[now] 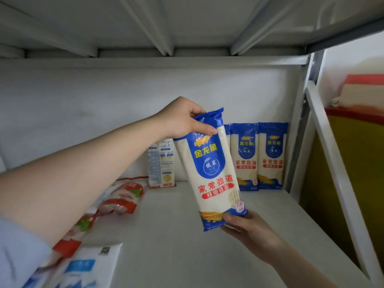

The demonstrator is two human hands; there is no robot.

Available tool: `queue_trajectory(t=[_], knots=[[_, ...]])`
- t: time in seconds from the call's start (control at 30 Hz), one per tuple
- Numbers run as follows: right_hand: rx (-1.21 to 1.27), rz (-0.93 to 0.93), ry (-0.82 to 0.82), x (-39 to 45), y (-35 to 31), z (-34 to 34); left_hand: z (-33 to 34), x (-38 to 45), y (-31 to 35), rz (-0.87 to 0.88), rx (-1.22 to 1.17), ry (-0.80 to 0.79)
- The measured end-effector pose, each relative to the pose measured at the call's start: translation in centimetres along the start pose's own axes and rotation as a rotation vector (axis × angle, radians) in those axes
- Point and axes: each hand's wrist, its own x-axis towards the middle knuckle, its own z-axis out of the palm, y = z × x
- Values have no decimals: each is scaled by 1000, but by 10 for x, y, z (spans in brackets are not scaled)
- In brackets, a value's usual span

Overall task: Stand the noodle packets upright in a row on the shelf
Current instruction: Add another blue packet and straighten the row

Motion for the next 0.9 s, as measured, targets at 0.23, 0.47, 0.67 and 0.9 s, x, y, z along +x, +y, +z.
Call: queue_trajectory(t=[0.23, 0.47, 0.67, 0.9], knots=[[-328, -92, 145, 9, 2, 8, 18, 15, -7, 14, 101, -121], [-429, -131, 102, 21, 3, 18, 42, 20, -25, 19, 150, -196], [-351, -224, 48, 23, -25, 19, 49, 18, -43, 14, 57, -125], [-269, -439, -46, 20, -103, 31, 37, -14, -80, -96, -299, 76]])
